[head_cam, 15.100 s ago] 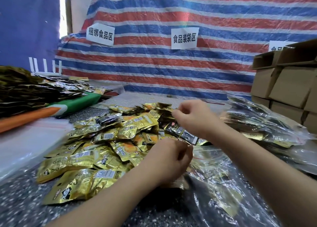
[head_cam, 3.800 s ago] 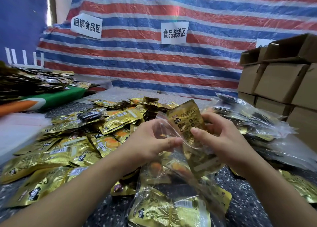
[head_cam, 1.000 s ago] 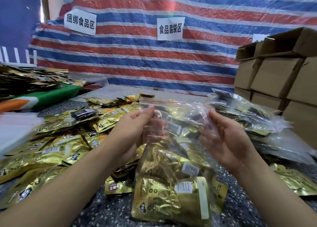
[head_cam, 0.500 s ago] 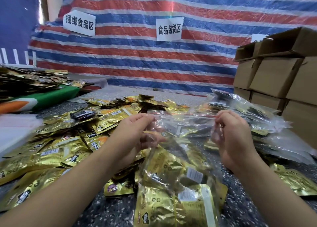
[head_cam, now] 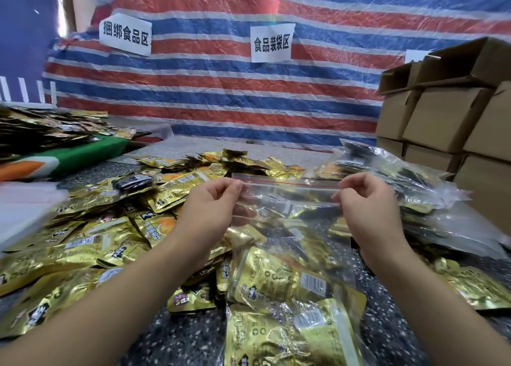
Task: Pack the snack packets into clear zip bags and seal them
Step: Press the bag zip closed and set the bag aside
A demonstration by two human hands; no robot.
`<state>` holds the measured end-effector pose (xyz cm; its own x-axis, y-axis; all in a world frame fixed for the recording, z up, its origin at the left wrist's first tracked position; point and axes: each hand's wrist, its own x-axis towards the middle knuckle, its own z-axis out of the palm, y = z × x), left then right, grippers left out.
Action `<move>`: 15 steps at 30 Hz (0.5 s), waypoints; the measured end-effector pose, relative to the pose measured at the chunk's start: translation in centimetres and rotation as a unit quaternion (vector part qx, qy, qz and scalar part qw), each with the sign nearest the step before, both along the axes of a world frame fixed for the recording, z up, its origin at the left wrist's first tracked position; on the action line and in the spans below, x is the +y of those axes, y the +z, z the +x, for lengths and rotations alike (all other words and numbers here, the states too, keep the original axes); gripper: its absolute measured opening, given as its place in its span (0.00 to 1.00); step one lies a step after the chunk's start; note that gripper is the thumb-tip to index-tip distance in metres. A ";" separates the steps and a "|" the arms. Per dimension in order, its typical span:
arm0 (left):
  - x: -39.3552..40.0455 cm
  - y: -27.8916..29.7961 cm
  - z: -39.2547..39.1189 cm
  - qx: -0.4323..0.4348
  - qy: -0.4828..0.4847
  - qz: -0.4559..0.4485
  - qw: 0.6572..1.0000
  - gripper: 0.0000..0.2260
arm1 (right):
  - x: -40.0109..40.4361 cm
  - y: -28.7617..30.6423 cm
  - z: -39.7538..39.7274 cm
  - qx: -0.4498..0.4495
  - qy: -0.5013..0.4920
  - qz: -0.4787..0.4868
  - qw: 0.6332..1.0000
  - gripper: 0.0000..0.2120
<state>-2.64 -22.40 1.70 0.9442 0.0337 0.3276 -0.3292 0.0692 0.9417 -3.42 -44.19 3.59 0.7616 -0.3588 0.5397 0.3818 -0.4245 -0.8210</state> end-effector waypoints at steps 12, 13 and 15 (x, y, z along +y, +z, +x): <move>-0.1 0.1 -0.1 -0.066 0.023 0.074 0.995 0.10 | 5.2 5.2 0.0 0.002 0.103 -0.402 0.910 0.15; -0.2 0.0 -0.1 -0.065 0.022 0.071 0.995 0.10 | 5.7 5.6 0.4 0.039 0.122 -0.430 0.894 0.15; -0.3 -0.1 0.0 -0.059 0.014 0.056 0.997 0.10 | 6.5 6.0 1.0 0.086 0.157 -0.476 0.861 0.11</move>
